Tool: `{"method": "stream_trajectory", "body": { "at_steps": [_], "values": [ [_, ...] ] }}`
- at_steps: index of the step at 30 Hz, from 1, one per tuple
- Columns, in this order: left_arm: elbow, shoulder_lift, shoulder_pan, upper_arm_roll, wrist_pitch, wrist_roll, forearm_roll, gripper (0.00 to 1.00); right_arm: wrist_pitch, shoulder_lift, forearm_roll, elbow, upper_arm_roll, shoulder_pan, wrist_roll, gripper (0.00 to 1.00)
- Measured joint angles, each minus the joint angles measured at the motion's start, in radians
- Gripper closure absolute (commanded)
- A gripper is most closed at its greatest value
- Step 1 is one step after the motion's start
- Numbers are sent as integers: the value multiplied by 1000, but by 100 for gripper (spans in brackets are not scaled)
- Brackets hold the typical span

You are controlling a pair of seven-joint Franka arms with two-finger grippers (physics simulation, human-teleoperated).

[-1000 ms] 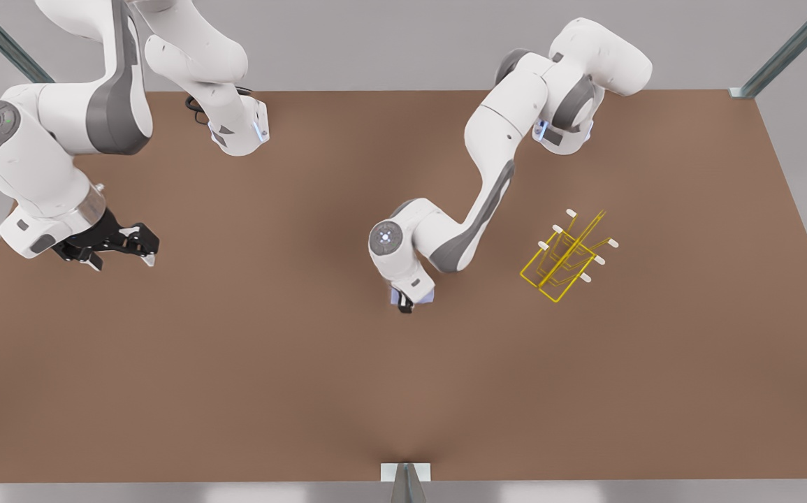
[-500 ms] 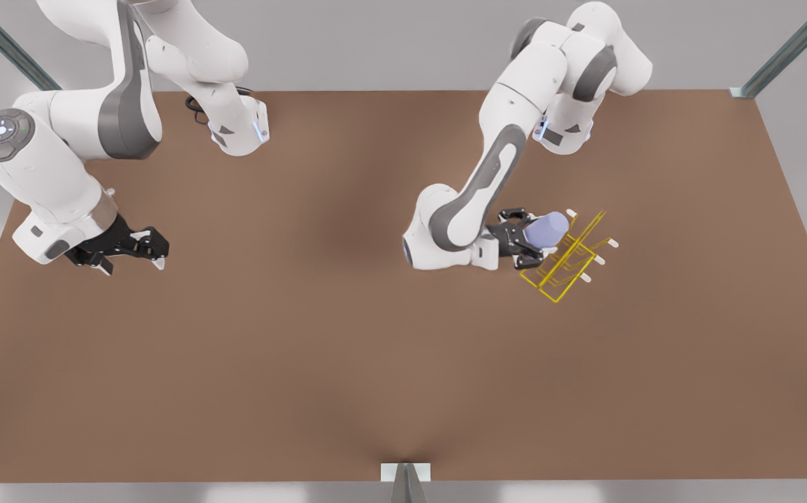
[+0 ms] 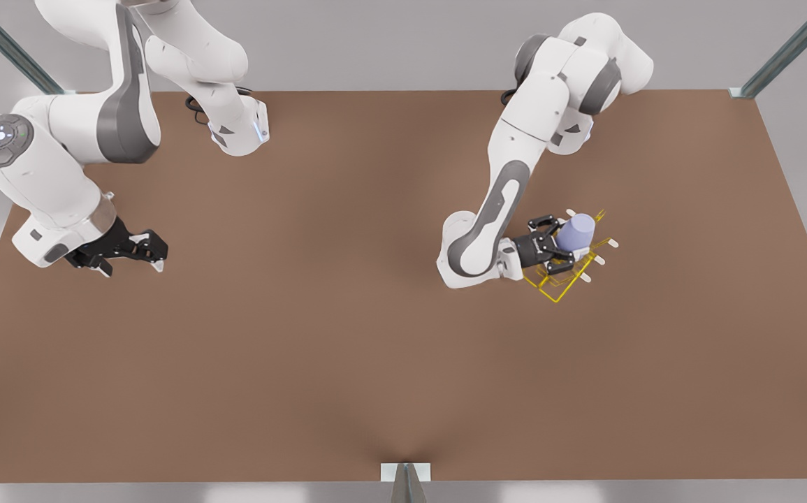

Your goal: Place the cup on the cup holder

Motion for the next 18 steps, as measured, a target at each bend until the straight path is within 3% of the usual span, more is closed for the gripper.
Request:
{"method": "stream_trajectory", "body": {
  "at_steps": [18],
  "values": [
    [-24, 51, -102, -33, -40, -127, -113, 17, 22, 29, 0, 21, 0, 4, 1, 0]
  ]
}}
